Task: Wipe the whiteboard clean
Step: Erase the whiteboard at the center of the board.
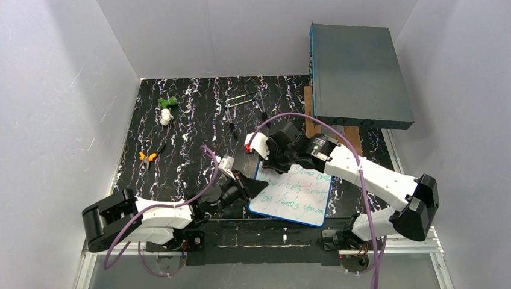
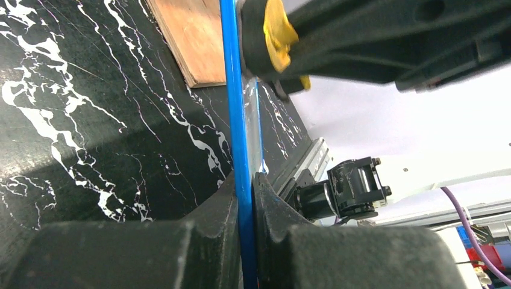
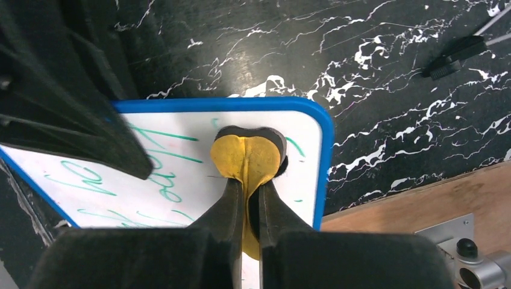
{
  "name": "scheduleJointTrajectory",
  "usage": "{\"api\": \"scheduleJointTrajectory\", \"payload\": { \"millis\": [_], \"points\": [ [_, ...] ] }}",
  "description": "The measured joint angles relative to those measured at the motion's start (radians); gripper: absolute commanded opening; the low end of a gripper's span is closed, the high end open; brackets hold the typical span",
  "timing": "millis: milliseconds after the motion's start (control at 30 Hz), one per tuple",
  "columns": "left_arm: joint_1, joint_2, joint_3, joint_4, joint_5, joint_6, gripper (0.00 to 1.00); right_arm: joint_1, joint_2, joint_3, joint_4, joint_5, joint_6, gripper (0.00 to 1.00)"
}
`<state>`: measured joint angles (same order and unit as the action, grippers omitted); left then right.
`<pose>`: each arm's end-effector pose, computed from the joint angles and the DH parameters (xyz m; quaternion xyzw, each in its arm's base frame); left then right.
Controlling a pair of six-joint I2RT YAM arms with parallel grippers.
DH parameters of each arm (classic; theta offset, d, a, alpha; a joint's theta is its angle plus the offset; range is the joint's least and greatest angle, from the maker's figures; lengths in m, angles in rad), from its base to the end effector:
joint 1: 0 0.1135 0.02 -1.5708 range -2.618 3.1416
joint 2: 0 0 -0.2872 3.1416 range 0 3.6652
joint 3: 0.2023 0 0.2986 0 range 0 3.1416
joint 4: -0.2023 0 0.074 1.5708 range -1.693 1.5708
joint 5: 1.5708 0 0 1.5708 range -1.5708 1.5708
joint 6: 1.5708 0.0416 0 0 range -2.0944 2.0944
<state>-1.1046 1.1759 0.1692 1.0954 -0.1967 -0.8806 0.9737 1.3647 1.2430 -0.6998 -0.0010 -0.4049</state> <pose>0.1111 -0.2026 0.1736 0.0031 0.6757 -0.5786 0.4568 0.1898 0.2792 0.3340 -0.5920 0.7181 0.1031 0.3511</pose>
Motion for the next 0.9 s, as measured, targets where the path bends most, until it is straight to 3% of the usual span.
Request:
{"api": "scheduleJointTrajectory", "payload": {
  "millis": [267, 600, 900],
  "points": [
    [-0.003, -0.073, -0.034, -0.029, -0.012, 0.010, 0.00, -0.089, -0.002, 0.000, 0.039, -0.076, 0.011, 0.01],
    [-0.004, -0.080, -0.034, -0.039, -0.010, 0.017, 0.00, -0.009, 0.040, 0.040, -0.022, -0.190, -0.044, 0.01],
    [-0.004, -0.054, -0.017, -0.036, -0.003, 0.018, 0.00, 0.016, 0.040, 0.043, -0.025, -0.087, -0.013, 0.01]
  ]
}}
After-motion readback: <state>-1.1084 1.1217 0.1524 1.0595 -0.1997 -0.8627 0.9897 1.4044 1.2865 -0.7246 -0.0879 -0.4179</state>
